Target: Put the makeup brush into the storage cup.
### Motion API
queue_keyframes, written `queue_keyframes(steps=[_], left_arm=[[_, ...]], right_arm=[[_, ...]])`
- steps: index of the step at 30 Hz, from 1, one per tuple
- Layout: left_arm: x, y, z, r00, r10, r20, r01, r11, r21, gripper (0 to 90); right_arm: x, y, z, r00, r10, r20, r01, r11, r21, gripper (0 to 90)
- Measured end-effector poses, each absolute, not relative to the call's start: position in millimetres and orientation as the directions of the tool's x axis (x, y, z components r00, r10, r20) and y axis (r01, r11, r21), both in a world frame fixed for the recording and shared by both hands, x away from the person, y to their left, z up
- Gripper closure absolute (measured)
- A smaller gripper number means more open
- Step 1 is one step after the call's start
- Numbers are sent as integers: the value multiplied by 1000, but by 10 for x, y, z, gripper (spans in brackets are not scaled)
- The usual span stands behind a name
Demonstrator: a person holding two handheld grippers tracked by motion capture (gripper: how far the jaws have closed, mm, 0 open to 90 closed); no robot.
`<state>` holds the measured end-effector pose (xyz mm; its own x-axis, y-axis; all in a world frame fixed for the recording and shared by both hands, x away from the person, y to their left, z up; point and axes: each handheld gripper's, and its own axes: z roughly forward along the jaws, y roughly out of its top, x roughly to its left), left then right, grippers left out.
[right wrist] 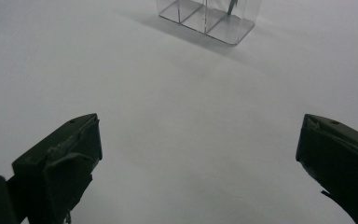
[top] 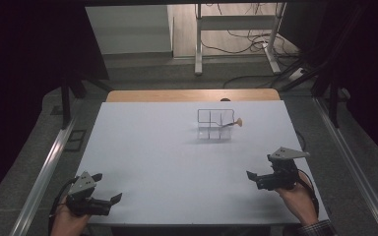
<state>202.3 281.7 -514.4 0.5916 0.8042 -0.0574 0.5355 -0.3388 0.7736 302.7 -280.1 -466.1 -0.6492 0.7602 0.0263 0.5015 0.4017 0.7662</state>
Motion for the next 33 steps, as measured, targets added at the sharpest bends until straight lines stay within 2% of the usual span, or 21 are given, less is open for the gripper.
queue_keyframes(steps=[33], left_arm=[[2024, 2820, -5142, 591, 805, -60, 536, -336, 775, 0]], right_arm=[[2732, -3077, -4690, -610, 792, 3, 517, 395, 760, 0]])
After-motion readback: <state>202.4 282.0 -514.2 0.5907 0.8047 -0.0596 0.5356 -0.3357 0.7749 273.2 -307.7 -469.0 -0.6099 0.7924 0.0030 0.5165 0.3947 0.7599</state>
